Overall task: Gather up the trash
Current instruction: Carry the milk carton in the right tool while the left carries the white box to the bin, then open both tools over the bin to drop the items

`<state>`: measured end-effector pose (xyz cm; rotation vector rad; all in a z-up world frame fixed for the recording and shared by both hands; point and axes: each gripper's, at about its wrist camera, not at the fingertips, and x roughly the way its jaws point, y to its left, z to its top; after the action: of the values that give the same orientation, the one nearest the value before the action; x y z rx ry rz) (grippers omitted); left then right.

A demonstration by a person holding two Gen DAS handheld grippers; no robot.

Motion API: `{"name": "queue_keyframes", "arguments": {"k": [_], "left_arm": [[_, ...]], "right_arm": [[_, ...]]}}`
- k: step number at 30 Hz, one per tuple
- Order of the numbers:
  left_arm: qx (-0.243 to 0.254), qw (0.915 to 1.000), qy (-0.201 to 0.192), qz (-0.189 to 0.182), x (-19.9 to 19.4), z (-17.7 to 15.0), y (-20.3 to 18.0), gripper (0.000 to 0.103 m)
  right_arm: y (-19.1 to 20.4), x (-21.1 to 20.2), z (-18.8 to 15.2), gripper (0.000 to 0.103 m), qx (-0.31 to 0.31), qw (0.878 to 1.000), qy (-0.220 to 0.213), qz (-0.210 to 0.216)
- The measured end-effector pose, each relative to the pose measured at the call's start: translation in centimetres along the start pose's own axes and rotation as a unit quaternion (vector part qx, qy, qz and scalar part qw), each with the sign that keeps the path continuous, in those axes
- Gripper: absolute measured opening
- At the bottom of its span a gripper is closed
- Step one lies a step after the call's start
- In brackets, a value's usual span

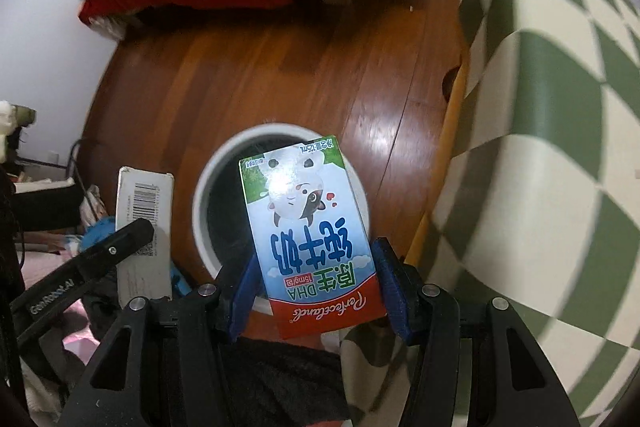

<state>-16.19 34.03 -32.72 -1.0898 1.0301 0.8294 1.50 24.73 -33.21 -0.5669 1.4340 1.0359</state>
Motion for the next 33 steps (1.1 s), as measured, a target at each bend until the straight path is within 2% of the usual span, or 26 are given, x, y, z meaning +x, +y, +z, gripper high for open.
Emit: {"name": "queue_keyframes", "arguments": {"k": [6, 7, 8, 10, 12, 14, 15, 16, 18, 19, 25, 33], "left_arm": [[-0.006, 0.9998, 0.009, 0.016, 0.8, 0.2, 1.1, 0.039], [-0.008, 0.9998, 0.007, 0.018, 0.7, 0.1, 1.4, 0.053], [-0.009, 0.9997, 0.004, 0.022, 0.7, 0.1, 1.5, 0.072], [-0.013, 0.9993, -0.008, 0.035, 0.1, 0.1, 2.0, 0.083], [-0.017, 0.9986, -0.016, 0.047, -0.5, 0.0, 2.5, 0.084], [-0.016, 0.9973, -0.028, 0.066, -1.4, -0.2, 2.9, 0.101], [-0.014, 0.9965, -0.036, 0.074, -1.8, -0.3, 3.0, 0.101], [-0.012, 0.9954, -0.045, 0.084, -2.4, -0.4, 3.1, 0.101], [-0.007, 0.9933, -0.059, 0.099, -3.2, -0.7, 3.1, 0.101], [-0.005, 0.9921, -0.066, 0.106, -3.8, -0.8, 3.1, 0.101], [0.002, 0.9869, -0.094, 0.131, -5.9, -2.0, 2.9, 0.101], [0.012, 0.9839, -0.11, 0.14, -7.8, -3.8, 1.7, 0.101]], "right_arm": [[0.8, 3.9, 0.8, 0.057, -0.005, 1.0, 0.024, -0.011], [0.8, 4.4, 1.1, 0.057, -0.008, 1.0, 0.027, -0.01], [1.0, 4.8, 1.4, 0.057, -0.01, 0.999, 0.03, -0.011], [1.0, 5.3, 1.7, 0.058, -0.012, 0.999, 0.031, -0.005], [1.1, 5.6, 1.9, 0.058, -0.015, 0.999, 0.03, -0.008], [1.3, 5.7, 1.7, 0.06, -0.02, 0.999, 0.031, -0.007], [1.5, 5.8, 1.6, 0.068, -0.021, 0.999, 0.031, -0.008], [1.6, 5.8, 1.6, 0.083, -0.024, 0.999, 0.031, -0.005], [2.1, 5.5, 1.4, 0.096, -0.03, 0.999, 0.025, -0.01], [2.3, 5.4, 1.3, 0.099, -0.034, 0.999, 0.024, -0.013], [3.4, 3.3, 0.4, 0.102, -0.058, 0.997, 0.008, -0.041], [4.1, -0.7, -1.2, 0.102, -0.082, 0.995, -0.015, -0.059]]}}
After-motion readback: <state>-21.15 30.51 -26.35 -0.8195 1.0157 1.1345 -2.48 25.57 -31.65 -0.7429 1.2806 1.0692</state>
